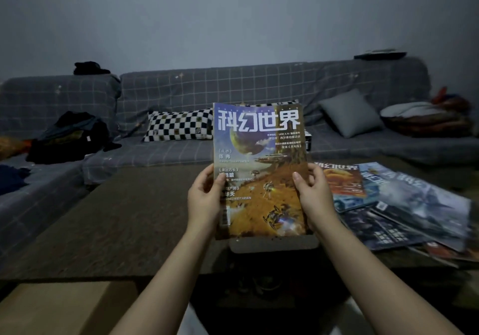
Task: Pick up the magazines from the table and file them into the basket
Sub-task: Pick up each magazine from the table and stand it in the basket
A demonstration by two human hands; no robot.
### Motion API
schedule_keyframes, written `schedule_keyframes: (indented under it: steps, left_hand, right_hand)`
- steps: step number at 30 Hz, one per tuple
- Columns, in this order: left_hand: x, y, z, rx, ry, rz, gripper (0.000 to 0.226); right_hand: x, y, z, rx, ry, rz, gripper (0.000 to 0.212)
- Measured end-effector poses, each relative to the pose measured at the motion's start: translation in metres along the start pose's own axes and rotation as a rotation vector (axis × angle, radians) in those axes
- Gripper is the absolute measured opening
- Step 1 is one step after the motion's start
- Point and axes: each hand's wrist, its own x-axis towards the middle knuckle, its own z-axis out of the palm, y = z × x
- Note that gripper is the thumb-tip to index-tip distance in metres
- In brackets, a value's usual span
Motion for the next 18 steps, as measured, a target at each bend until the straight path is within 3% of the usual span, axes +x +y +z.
schedule_keyframes:
  steps: [5,9,15,18]
  left_hand:
    - [0.028,-0.018,0.040,0.002,-0.008,-0.036,0.023]
    - [0.039,-0.041,0.054,0.090,0.062,-0.101,0.035]
    - [0.028,-0.059,0.058,0.285,0.148,0.017,0.052]
    - [0.027,-0.066,0.055,0.320,0.190,-0.039,0.032]
  right_hand:
    - [0.031,0.008,-0.017,-0.046,0.079,-0.063,0.016]
    - [0.048,0.020,-0.016,-0.078,0.102,-0.048,0.018]
    - [0.050,0.051,-0.018,-0.162,0.121,0.080,0.023]
    - [0.051,0.063,-0.016,-0.220,0.188,0.088,0.025]
